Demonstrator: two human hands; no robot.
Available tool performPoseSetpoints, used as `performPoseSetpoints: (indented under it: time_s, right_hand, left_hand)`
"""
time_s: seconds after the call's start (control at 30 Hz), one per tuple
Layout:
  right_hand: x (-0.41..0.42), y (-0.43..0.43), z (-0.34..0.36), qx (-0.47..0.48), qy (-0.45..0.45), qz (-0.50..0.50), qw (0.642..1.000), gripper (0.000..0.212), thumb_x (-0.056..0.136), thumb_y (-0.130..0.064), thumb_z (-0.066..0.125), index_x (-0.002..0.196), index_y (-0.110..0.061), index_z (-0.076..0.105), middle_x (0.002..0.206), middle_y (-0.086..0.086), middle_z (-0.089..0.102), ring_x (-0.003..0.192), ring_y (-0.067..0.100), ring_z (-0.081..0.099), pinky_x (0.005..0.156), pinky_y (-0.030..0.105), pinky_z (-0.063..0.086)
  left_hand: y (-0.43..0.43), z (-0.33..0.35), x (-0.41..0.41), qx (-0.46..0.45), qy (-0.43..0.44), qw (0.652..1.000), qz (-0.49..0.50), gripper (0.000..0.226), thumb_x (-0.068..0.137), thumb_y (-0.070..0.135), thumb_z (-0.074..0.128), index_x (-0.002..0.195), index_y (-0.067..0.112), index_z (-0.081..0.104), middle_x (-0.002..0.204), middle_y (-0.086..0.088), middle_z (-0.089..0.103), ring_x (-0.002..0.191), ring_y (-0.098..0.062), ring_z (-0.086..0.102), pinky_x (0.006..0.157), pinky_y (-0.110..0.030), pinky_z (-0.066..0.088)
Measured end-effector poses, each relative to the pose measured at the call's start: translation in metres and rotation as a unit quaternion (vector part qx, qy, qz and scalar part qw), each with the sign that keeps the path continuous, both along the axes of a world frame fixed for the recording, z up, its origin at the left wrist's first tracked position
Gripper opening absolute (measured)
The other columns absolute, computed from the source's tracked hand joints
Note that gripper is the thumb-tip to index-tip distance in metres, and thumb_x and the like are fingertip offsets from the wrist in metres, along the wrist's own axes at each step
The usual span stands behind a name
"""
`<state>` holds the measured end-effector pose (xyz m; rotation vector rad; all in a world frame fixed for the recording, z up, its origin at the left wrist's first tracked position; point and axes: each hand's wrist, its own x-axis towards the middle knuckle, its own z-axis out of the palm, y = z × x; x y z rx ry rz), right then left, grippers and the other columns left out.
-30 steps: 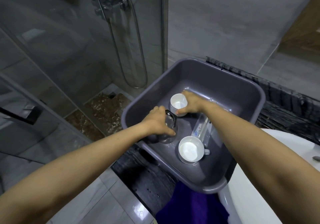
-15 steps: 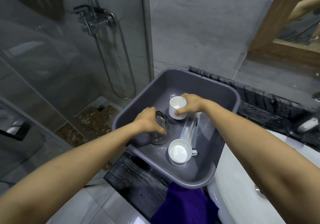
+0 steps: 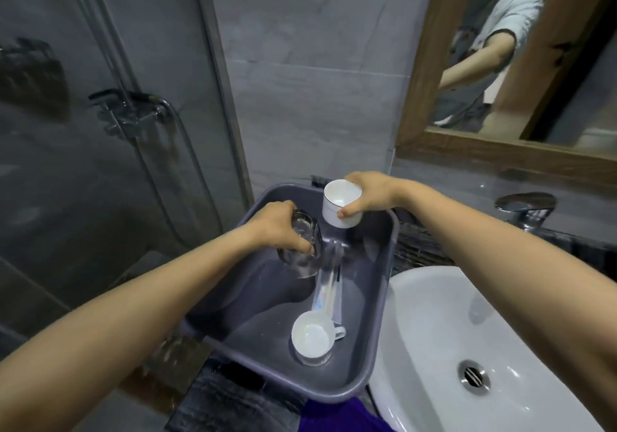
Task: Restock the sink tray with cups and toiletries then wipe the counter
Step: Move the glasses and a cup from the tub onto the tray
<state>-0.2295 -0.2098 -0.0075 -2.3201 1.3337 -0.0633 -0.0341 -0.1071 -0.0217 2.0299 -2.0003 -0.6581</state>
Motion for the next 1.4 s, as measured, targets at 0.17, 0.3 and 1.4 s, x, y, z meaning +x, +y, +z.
performPoseSetpoints:
  time_s: [0.17,0.3,1.4]
  right_hand:
    - [-0.049,0.016,0.028,-0.009,-0.012,-0.039,0.999,0.049,0.072,-0.043,0.075,0.109,-0.017,0.056,0.108,0.0,0.059,0.098,0.022,0.055,0.082,0.032,0.043]
    - [-0.096,0.035,0.041,0.002,-0.037,-0.08,0.996,0.047,0.074,-0.043,0.074,0.111,-0.025,0.053,0.106,-0.007,0.056,0.096,0.016,0.053,0.072,0.022,0.041]
    - [-0.583,0.211,-0.009,-0.008,-0.044,-0.36,0.932,0.054,0.072,-0.042,0.074,0.115,-0.015,0.054,0.113,0.002,0.058,0.1,0.022,0.054,0.086,0.035,0.044]
  left_hand:
    - [-0.012,0.025,-0.025,-0.038,0.009,0.998,-0.046,0.056,0.052,0.044,0.082,0.094,0.021,0.054,0.083,0.014,0.059,0.081,-0.01,0.058,0.063,-0.022,0.044]
    - [-0.021,0.04,-0.057,-0.058,0.002,0.995,-0.082,0.072,0.05,0.05,0.081,0.107,0.011,0.058,0.109,-0.004,0.067,0.1,-0.022,0.061,0.088,-0.038,0.051]
    - [0.02,0.015,-0.546,-0.08,0.037,0.963,-0.253,0.053,0.051,0.052,0.081,0.077,0.017,0.051,0.071,0.005,0.056,0.072,-0.019,0.053,0.055,-0.03,0.042]
